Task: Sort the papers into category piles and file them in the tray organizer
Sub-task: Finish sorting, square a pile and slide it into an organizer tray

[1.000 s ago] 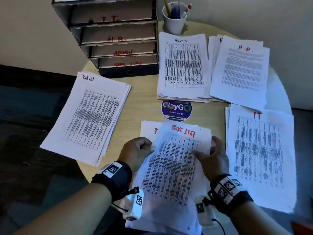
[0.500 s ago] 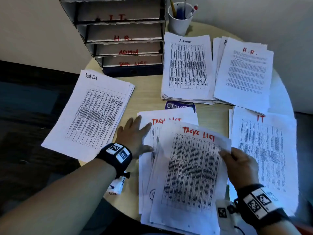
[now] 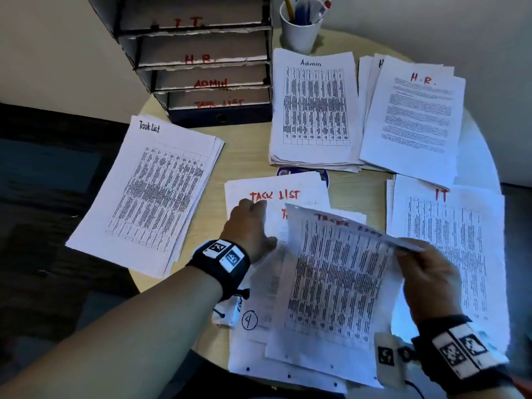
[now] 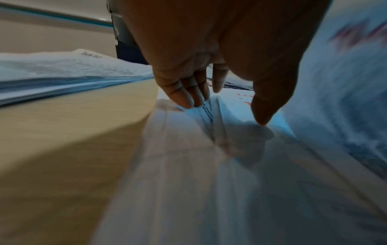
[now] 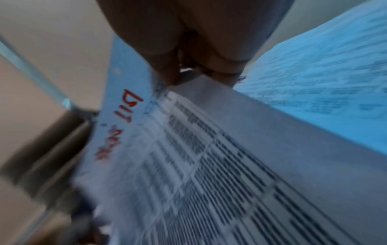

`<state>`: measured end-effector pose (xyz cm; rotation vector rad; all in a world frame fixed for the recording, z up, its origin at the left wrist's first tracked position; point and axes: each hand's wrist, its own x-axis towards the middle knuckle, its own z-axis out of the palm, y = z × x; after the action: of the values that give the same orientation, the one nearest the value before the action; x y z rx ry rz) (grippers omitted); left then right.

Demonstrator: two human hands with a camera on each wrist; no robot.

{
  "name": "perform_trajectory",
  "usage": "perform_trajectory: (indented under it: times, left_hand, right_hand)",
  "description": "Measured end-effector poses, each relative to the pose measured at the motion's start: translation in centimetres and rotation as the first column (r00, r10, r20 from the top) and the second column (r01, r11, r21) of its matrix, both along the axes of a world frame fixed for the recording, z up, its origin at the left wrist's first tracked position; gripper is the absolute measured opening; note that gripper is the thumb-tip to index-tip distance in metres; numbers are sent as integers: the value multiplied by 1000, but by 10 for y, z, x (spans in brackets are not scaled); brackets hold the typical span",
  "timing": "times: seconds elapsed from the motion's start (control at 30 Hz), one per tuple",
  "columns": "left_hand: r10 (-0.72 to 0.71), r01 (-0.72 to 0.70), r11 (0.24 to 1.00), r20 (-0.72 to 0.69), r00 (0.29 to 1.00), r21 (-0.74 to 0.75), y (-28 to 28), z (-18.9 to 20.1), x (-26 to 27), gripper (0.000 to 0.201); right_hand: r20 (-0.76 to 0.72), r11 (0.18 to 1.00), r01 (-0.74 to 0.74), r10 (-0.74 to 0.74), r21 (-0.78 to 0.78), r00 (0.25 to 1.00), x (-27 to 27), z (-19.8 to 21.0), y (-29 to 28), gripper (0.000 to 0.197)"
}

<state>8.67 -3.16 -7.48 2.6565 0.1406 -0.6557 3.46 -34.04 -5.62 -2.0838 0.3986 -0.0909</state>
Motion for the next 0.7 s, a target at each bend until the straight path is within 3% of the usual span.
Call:
perform_trajectory:
  times: [0.07,0.13,0.3,0.47,0.6,0.7]
  left_hand:
    - [19,-19,1000,-33,999,-3,-3,-2,4,86]
    - [38,-38,999,-65,997,-2,-4,-1,10,82]
    - [149,-154,987,-127,981,-35,-15,5,16,69]
    - [196,-187,979,-114,974,86,-31,5,3,75]
    - [254,-250,967,-83,964,56,-35,1,-3,54]
    - [331,-337,941,-129,935,-34,-31,-3,-1,60]
  right_hand:
    - [-18,978,30,-27,206,999,-6,1,-18,17]
    - [-83,953,73,-51,295,995,-9,-4,-30,15]
    - [-186,965,-38,88,258,979,-9,-12,-18,21]
    - [-249,969,-60,121,239,961,-17,-19,-7,35]
    - [-291,950,-81,173,303,941,-25,-14,-10,33]
    - [-281,928,-82,193,364,940,-25,-6,-13,21]
